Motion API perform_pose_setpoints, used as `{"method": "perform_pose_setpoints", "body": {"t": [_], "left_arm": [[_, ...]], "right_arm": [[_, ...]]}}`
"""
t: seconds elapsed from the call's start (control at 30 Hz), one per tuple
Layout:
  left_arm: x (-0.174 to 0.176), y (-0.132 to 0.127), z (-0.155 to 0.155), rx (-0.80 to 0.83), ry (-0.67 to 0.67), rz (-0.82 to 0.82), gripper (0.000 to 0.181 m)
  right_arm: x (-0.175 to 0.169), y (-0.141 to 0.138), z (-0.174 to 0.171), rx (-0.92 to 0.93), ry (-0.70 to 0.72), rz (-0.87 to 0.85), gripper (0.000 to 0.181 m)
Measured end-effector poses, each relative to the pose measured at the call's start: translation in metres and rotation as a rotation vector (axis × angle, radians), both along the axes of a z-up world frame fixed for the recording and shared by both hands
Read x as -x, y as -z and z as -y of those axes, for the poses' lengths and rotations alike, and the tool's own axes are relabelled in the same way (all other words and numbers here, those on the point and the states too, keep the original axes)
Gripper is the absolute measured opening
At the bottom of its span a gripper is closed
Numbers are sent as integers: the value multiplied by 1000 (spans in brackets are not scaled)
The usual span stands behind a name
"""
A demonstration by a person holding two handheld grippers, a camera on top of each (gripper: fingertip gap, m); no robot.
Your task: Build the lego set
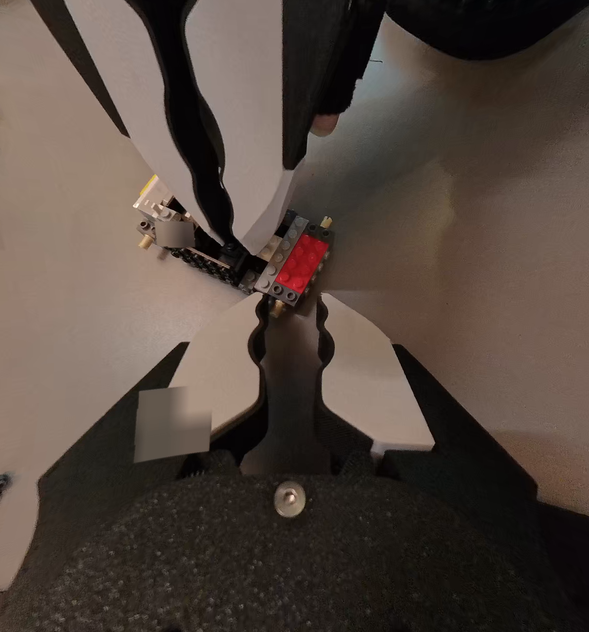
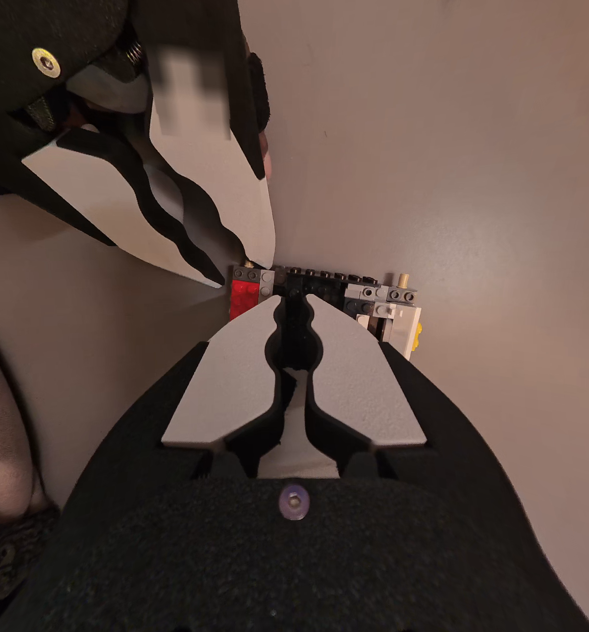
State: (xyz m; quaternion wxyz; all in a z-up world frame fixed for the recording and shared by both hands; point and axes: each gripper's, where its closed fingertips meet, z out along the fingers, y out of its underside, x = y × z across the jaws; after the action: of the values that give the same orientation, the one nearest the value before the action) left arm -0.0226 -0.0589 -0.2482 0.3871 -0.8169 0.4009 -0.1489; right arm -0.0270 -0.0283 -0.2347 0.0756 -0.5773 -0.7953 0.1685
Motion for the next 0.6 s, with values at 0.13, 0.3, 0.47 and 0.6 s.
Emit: {"method": "perform_pose_setpoints", "body": {"t": [0.13, 0.3, 0.47, 0.6], "left_arm": [[0, 0, 0, -2, -2, -1, 27], [1, -5, -3, -28, -14, 15, 31], [5, -12, -10, -60, -53, 43, 39], [6, -8, -11, -49, -59, 35, 43]], "right_arm": [[0, 0, 0, -9, -3, 16, 7], [1, 0, -1, -10, 3, 26, 7], [2, 0, -1, -10, 9, 26, 7], [2, 1, -1, -13, 8, 30, 8]]}}
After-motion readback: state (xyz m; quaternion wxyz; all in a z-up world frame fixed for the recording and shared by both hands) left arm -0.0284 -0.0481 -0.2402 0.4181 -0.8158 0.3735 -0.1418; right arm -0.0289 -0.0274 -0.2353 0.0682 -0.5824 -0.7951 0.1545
